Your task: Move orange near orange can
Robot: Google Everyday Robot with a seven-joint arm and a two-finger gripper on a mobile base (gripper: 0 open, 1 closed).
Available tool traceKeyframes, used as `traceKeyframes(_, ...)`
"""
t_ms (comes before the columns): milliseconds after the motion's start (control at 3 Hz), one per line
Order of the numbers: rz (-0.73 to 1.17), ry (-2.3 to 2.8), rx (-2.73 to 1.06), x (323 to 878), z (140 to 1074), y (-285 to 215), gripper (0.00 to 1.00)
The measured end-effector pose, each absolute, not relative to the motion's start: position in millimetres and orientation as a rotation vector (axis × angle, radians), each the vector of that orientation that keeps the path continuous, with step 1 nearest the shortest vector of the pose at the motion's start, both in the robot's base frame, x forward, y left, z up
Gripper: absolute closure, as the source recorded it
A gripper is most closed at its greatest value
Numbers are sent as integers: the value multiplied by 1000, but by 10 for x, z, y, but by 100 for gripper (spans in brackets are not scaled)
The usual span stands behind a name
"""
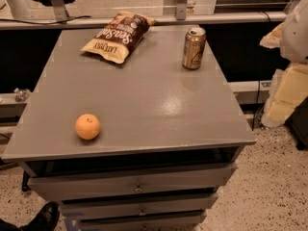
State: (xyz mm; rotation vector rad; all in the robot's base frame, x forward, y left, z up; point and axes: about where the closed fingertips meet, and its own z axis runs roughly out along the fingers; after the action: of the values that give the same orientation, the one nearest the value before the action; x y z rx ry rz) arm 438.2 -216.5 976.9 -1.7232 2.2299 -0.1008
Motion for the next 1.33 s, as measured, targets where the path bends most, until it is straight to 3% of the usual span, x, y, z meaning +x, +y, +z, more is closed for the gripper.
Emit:
traceKeyframes(667,-53,2205,-1685,4375,9687,-2007,0)
traceKeyframes(1333,229,2047,-1537,4503,9295,-1156,0)
